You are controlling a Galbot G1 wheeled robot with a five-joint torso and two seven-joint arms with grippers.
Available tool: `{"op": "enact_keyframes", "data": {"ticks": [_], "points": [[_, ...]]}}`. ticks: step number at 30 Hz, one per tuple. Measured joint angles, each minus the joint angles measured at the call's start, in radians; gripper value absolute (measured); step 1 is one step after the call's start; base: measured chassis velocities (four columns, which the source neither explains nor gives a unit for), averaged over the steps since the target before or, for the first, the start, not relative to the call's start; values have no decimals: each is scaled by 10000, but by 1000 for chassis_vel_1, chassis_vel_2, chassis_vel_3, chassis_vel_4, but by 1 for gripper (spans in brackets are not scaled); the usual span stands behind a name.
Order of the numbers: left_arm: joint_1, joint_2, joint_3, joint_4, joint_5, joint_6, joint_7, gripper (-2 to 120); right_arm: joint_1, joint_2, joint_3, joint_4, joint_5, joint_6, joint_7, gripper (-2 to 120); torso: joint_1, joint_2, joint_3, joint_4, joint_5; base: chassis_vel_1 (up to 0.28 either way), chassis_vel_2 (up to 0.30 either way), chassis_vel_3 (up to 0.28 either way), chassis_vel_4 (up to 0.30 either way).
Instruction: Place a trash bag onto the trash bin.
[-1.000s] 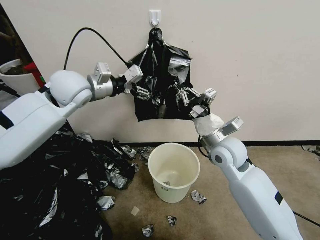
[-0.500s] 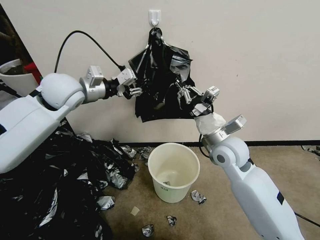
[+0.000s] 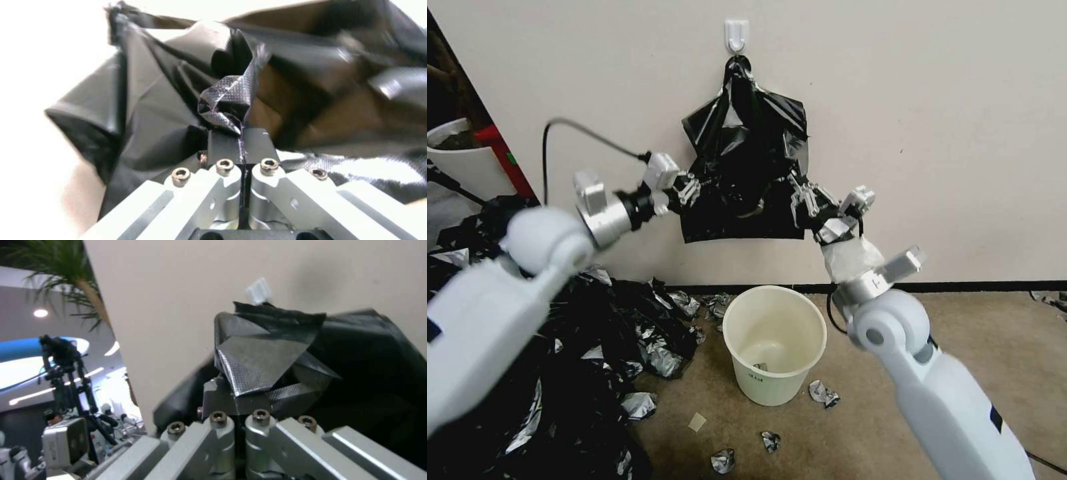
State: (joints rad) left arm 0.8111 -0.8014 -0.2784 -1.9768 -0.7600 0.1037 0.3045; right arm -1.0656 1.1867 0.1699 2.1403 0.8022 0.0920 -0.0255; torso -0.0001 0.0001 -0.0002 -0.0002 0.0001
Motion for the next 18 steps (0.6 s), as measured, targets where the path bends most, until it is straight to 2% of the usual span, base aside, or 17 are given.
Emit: {"op": "enact_keyframes", "data": {"ticks": [2,3,6,11,18], "points": [[1173,-570,-587,-347,-51,-393,-192,0,-812,169,125,430,-471,133,232,0,0,0,0,1,-1,0,0,0,0],[1173,-570,-587,-347,-51,-393,-192,0,-812,169,125,430,-471,133,232,0,0,0,0,1,-1,0,0,0,0],[2364,-1183,-975,-719,-77,-648,-211,0,-1811,435,233,892,-1256,452,251,0,0,0,0,2,-1,0,0,0,0],[3153,-1807,-1302,-1260,-559,-714,-212,0,-2601,671,378,1271,-2038,891,274,0,0,0,0,1,0,0,0,0,0],[3722,-2328,-1370,-1614,-1334,-660,-224,0,-3214,633,495,1721,-2245,959,516,0,0,0,0,1,0,0,0,0,0]]}}
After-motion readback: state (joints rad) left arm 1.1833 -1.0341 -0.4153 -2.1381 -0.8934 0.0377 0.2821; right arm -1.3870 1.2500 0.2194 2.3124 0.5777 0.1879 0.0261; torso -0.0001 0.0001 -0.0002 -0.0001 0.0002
